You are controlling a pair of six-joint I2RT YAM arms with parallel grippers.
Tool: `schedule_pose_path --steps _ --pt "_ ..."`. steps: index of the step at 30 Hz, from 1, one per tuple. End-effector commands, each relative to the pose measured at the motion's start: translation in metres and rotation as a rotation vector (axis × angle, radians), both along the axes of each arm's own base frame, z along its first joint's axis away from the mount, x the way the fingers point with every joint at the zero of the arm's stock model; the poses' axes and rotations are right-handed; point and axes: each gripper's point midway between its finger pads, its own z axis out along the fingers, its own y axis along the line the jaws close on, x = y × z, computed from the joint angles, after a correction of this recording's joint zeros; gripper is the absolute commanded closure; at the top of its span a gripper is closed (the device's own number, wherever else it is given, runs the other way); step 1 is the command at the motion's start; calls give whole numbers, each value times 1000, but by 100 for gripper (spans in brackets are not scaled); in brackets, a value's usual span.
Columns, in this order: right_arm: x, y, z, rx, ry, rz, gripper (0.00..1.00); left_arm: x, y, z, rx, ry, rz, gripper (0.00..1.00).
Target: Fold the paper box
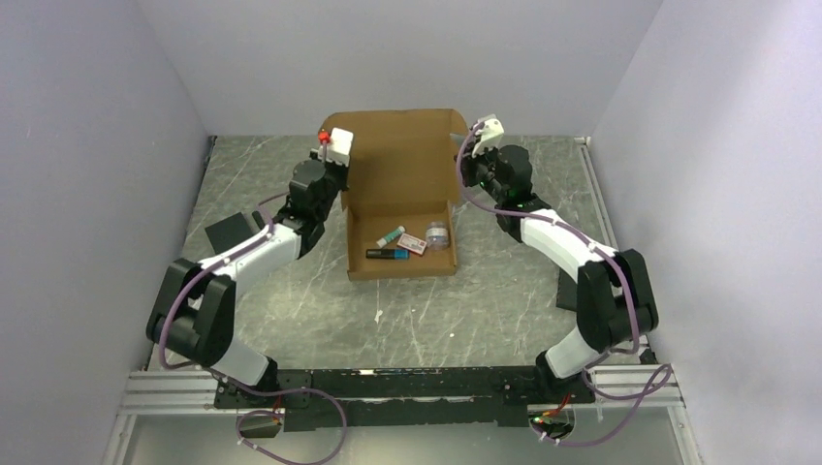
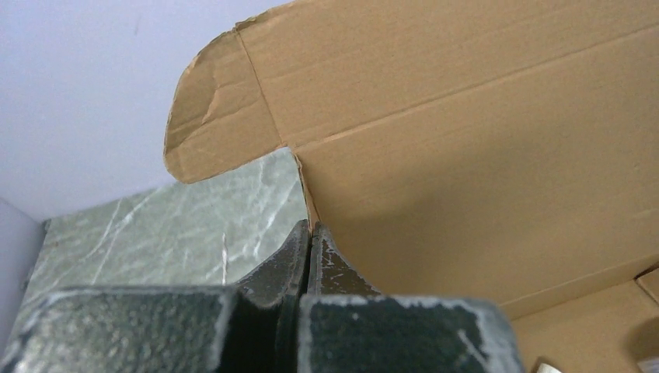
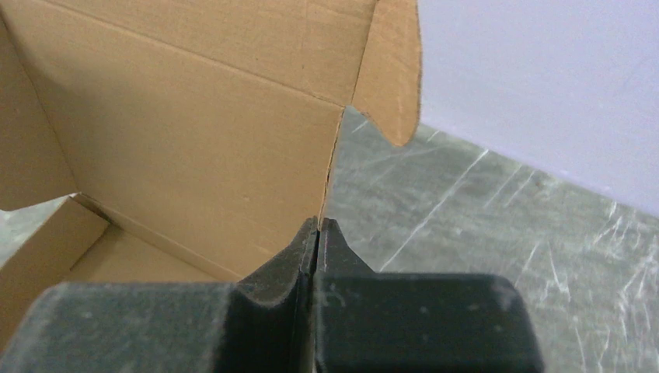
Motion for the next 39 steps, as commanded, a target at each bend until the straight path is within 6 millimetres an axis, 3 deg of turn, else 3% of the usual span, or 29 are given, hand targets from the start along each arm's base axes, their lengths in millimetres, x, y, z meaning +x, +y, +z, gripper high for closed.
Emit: schedule_pose_path --steps 1,6,13,19,29,39 --pt "28 11 70 73 -250 -4 100 23 -16 57 -3 -174 -97 100" --pt "28 9 59 92 -273 -33 100 17 -26 51 -19 -181 -164 100" --pt "-4 17 31 67 -295 -103 100 -10 -23 21 -49 -161 -201 100" --pt "-17 18 11 57 -284 -162 100 -25 -20 5 -86 -120 -208 100" --pt "-29 7 -5 67 -206 -223 100 -47 -31 -4 -105 -76 -219 100" --pt "-44 23 -23 55 -99 -234 100 -63 -40 -14 -134 -25 -186 100"
